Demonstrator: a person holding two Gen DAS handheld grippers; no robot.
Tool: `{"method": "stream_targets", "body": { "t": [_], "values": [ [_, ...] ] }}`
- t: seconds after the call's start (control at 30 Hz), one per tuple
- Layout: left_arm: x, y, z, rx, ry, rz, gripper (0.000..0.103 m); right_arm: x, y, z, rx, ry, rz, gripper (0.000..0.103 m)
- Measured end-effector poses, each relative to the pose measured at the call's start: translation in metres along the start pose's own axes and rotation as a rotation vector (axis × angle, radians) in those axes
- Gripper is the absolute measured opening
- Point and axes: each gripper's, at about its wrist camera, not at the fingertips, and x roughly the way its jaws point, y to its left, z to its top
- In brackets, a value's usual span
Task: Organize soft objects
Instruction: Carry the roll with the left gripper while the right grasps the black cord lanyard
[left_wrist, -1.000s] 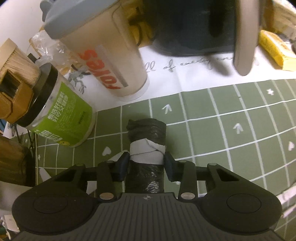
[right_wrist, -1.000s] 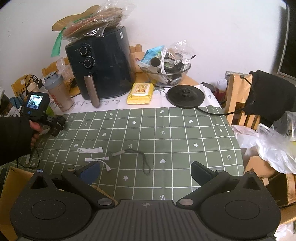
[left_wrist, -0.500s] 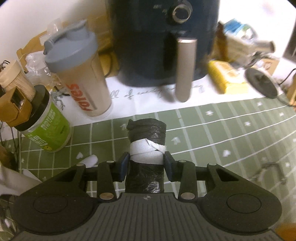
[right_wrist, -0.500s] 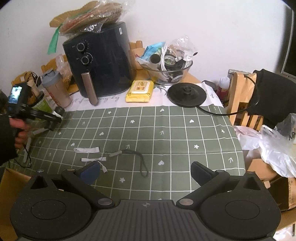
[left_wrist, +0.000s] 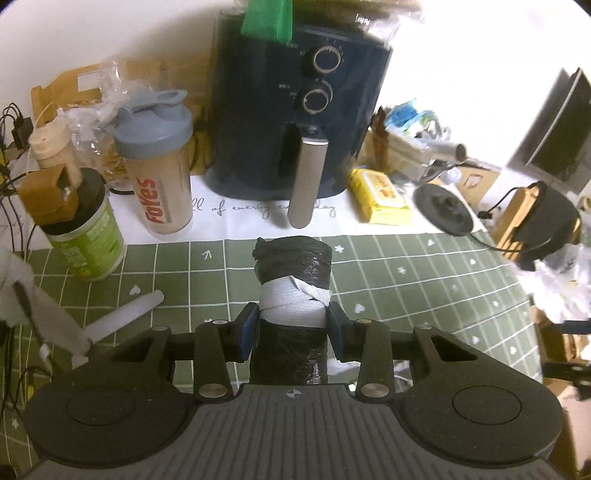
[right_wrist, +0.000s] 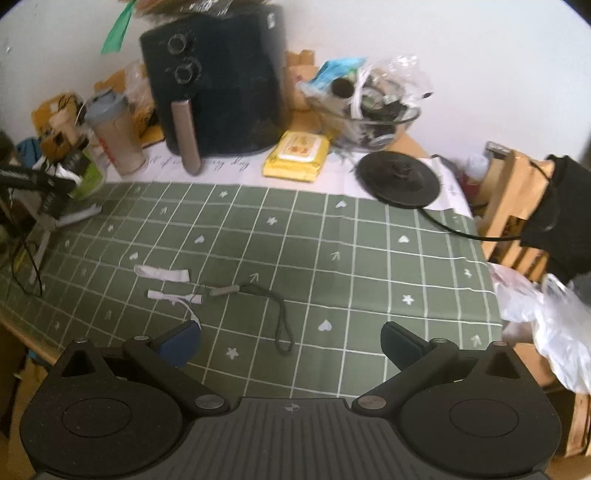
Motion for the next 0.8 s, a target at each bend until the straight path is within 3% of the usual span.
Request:
{"method": "stream_targets", "body": {
  "t": [0.4,0.63,0.7,0.8],
  "values": [
    [-0.053,0.006,-0.028,-0.075,-0.029,-0.034,0.039,0.072,0.013,0.017,-0.117,0.058,0.076,0.101],
    [-0.075,0.011,-0.043,-0.122,-0.049,-0.041,0.039,0.119,0.021,0.024,-0.217,0.083,0.071,0.083],
    [-0.081,0.013,-0.047,-0.14,-0.051,-0.039,0.039,0.131,0.023,0.025,-0.241,0.099,0.073,0.069],
    [-0.089,0.016,-0.052,-0.164,-0.055,-0.037,0.039,0.144,0.027,0.026,-0.284,0.117,0.086,0.06]
  ]
}}
